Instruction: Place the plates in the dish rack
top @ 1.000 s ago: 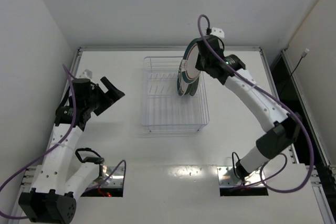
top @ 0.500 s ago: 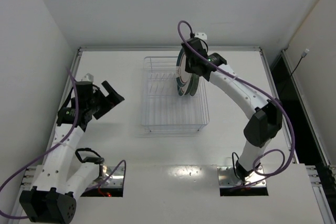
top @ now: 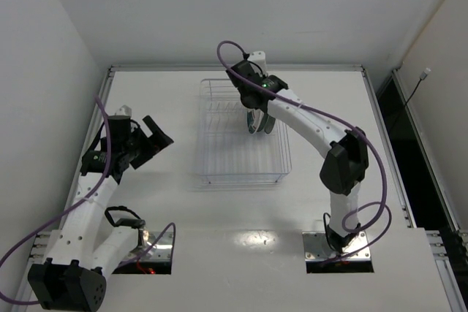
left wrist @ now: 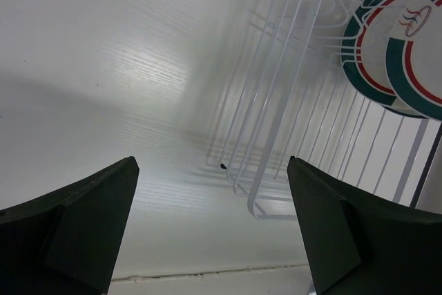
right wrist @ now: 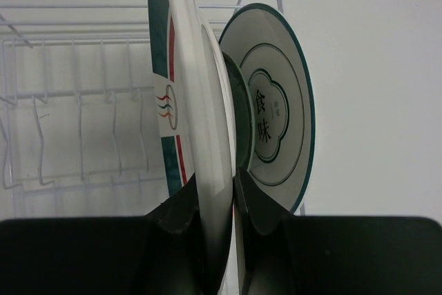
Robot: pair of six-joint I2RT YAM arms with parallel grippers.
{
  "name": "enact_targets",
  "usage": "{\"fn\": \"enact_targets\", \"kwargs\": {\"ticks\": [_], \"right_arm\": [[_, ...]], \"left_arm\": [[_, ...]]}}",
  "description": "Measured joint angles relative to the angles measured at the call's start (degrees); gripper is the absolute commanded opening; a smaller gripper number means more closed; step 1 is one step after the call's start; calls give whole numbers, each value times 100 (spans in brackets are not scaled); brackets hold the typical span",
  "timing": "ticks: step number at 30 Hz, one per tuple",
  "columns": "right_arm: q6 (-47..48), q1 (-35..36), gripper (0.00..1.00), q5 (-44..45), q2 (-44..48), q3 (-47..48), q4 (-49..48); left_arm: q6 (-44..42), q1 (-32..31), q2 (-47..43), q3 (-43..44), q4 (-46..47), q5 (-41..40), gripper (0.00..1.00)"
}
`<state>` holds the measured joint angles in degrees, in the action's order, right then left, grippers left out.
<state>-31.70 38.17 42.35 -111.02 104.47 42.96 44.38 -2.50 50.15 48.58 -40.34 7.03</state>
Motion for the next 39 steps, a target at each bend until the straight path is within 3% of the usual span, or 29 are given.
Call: {"fn": "enact_targets", "kwargs": {"ticks": [12, 19, 22, 23, 26, 32, 35, 38, 39], "right_arm": [[-144, 177, 0, 31, -352, 87, 125], [-382, 166, 15, -306, -597, 31, 136], [-400, 162, 25, -452, -621, 31, 170], [-409, 162, 33, -487, -619, 33, 173], [-411, 162, 37, -566, -619, 79, 227], [-389, 162, 72, -793, -516, 326, 337], [-289, 203, 75, -931, -223, 337, 382], [-142, 190, 84, -1104, 225, 337, 516], [-81, 181, 93, -1176, 417, 334, 542]], "left_arm": [[-44, 0, 0, -15, -39, -2, 88], [-44, 0, 0, -15, -74, -42, 88], [-66, 0, 0, -15, -92, -42, 88], [-68, 0, 0, -15, -98, -42, 89], [-83, 0, 0, -15, -116, -42, 90], [-103, 0, 13, -13, -125, -35, 92], [-151, 0, 46, -9, -136, -28, 93], [-197, 0, 48, 48, -214, -50, 93], [-221, 0, 50, 92, -254, -68, 93]]}}
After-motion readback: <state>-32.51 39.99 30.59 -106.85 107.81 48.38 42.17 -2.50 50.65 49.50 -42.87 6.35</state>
